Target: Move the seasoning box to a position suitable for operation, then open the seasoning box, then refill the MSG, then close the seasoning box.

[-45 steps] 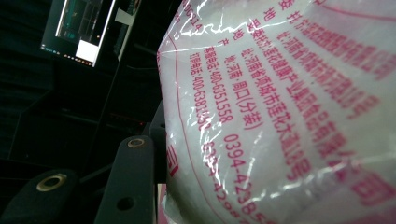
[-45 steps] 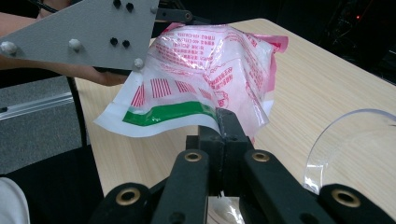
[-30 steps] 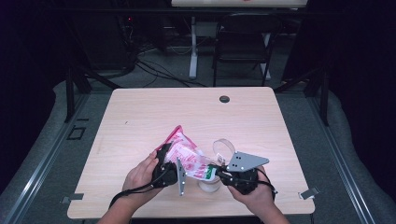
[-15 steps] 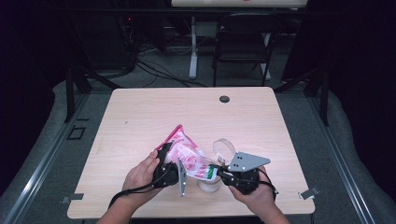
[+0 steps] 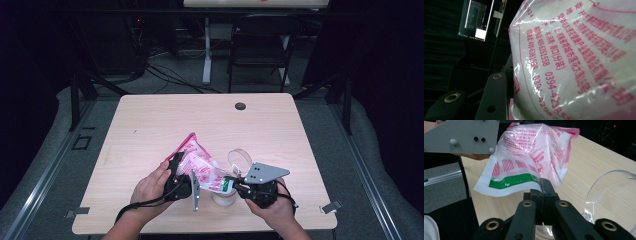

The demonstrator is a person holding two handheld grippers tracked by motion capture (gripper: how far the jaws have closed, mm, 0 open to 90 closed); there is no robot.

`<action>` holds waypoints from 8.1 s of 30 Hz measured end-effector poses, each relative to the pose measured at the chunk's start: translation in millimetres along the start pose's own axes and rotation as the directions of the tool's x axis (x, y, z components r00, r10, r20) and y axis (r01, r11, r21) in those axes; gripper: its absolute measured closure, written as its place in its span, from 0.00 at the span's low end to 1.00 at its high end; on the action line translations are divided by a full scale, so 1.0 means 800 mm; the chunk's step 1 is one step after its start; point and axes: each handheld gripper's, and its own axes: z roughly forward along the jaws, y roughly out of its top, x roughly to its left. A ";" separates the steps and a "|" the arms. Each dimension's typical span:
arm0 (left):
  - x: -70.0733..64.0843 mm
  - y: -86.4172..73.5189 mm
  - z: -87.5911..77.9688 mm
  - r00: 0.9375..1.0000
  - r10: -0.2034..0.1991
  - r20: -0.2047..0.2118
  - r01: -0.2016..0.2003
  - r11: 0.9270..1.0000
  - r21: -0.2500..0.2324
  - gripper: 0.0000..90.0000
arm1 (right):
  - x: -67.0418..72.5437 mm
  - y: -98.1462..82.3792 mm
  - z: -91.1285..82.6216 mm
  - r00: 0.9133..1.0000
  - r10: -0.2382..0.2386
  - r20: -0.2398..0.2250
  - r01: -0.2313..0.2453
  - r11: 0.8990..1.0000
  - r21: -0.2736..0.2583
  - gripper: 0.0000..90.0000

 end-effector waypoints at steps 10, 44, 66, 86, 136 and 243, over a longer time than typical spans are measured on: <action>0.002 0.002 -0.002 1.000 0.015 -0.014 -0.015 1.000 -0.004 0.67 | -0.001 -0.001 0.000 1.000 0.009 -0.004 -0.009 1.000 -0.007 1.00; 0.004 0.008 -0.004 0.997 0.051 -0.057 -0.052 0.999 -0.016 0.67 | -0.005 -0.012 0.002 1.000 0.028 0.000 -0.028 0.999 0.016 1.00; 0.002 0.012 -0.005 0.996 0.060 -0.067 -0.061 0.998 -0.021 0.67 | -0.010 -0.019 0.006 0.999 0.037 0.007 -0.038 0.999 0.038 1.00; 0.004 0.014 -0.005 0.993 0.087 -0.084 -0.090 0.996 -0.026 0.67 | -0.011 -0.021 0.008 0.999 0.037 0.012 -0.037 0.998 0.043 1.00; 0.006 0.021 -0.007 0.987 0.119 -0.109 -0.124 0.992 -0.036 0.68 | -0.015 -0.023 0.006 0.999 0.047 0.019 -0.047 0.998 0.041 1.00; 0.009 0.035 -0.010 0.969 0.197 -0.148 -0.205 0.978 -0.044 0.68 | -0.020 -0.029 0.003 0.998 0.053 0.036 -0.055 0.997 0.052 1.00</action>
